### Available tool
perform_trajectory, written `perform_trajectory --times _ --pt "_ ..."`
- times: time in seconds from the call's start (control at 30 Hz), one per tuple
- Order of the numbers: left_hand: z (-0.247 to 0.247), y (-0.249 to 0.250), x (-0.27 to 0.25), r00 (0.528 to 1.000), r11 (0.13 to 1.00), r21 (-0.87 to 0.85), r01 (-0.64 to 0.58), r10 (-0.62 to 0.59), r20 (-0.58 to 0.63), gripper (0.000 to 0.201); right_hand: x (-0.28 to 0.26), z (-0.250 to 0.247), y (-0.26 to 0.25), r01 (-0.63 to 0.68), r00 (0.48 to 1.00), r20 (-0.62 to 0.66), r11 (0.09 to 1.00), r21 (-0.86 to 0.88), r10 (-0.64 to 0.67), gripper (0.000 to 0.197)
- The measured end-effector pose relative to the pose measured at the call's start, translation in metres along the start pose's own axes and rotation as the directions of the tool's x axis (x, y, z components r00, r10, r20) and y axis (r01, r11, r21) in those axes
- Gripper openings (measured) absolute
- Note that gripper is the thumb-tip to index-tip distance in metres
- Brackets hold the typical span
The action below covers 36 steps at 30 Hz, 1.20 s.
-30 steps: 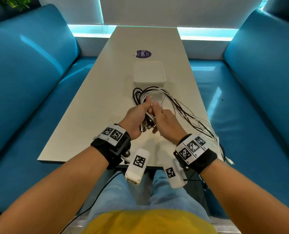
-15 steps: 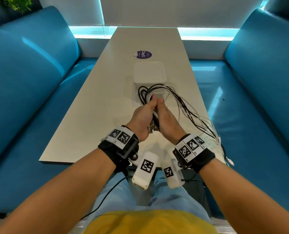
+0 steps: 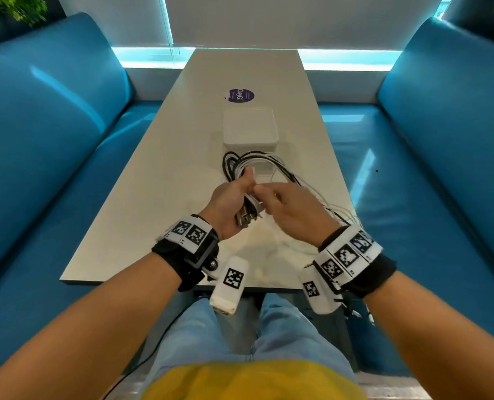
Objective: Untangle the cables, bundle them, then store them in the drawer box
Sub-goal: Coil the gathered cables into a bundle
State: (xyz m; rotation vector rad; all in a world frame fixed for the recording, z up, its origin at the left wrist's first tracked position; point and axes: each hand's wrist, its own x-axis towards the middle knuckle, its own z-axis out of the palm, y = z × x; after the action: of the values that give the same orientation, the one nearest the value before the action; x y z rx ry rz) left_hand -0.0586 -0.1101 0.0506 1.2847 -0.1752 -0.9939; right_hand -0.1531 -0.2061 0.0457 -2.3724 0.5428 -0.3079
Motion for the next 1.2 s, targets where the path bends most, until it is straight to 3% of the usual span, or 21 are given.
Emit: perform_trajectory --times 0.07,0.1,0.13,0.23,0.3,0.4,0.53,0.73,0.83,0.9,1.0,1.1,1.2 --pt "-0.008 0.002 0.001 1.000 0.997 0.066 -0.026 0.025 0.018 0.040 -0.003 -0.021 -0.006 0.070 0.964 -0.245 0.987 -0.145 -0.104 0.026" --pt "-0.011 0.003 0.001 0.999 0.991 0.125 -0.035 0.031 0.040 0.040 -0.001 -0.029 -0.008 0.119 0.935 -0.313 0.977 -0.176 -0.170 0.017" --pt "-0.011 0.004 0.000 0.997 0.980 0.194 -0.041 0.029 0.067 0.039 0.002 -0.035 -0.010 0.173 0.921 -0.308 0.959 -0.225 -0.239 0.022" --pt "-0.010 0.009 -0.005 0.983 0.925 0.374 -0.068 -0.001 0.181 0.037 0.022 -0.042 -0.015 0.254 0.956 -0.054 0.903 -0.347 -0.290 0.053" --pt "-0.010 0.013 -0.008 0.976 0.877 0.471 -0.094 -0.012 0.217 0.035 0.032 -0.045 -0.017 0.259 0.966 0.086 0.932 -0.254 -0.245 0.044" --pt "-0.017 0.016 -0.009 0.976 0.825 0.554 -0.108 -0.017 0.216 0.033 0.038 -0.047 -0.018 0.209 0.960 0.230 0.958 -0.196 -0.162 0.011" --pt "-0.023 0.013 -0.010 0.971 0.801 0.592 -0.085 -0.066 0.229 0.035 0.037 -0.057 -0.019 0.197 0.921 0.377 0.953 -0.230 -0.099 0.018" --pt "-0.018 0.018 -0.013 0.970 0.775 0.625 -0.099 -0.065 0.235 0.036 0.024 -0.062 -0.016 0.112 0.944 0.307 0.993 0.044 -0.120 0.012" --pt "-0.019 0.018 -0.013 0.951 0.680 0.704 -0.206 -0.030 0.308 0.043 0.018 -0.059 -0.020 0.082 0.941 0.317 0.990 0.116 -0.115 0.019" --pt "-0.018 0.017 -0.013 0.945 0.652 0.728 -0.214 -0.051 0.324 0.048 0.014 -0.055 -0.020 0.042 0.947 0.297 0.967 0.251 -0.118 0.023" --pt "-0.013 0.015 -0.012 0.954 0.678 0.711 -0.186 -0.050 0.297 0.045 0.012 -0.042 -0.019 0.008 0.958 0.253 0.889 0.459 -0.139 0.012" --pt "-0.003 0.009 -0.011 0.959 0.685 0.702 -0.196 -0.015 0.283 0.032 0.010 -0.023 -0.019 0.008 1.000 0.007 0.834 0.551 -0.014 0.016" --pt "0.009 0.001 -0.012 0.965 0.741 0.645 -0.187 0.015 0.263 0.016 0.010 -0.011 -0.020 0.037 0.976 -0.191 0.792 0.610 0.101 0.027"
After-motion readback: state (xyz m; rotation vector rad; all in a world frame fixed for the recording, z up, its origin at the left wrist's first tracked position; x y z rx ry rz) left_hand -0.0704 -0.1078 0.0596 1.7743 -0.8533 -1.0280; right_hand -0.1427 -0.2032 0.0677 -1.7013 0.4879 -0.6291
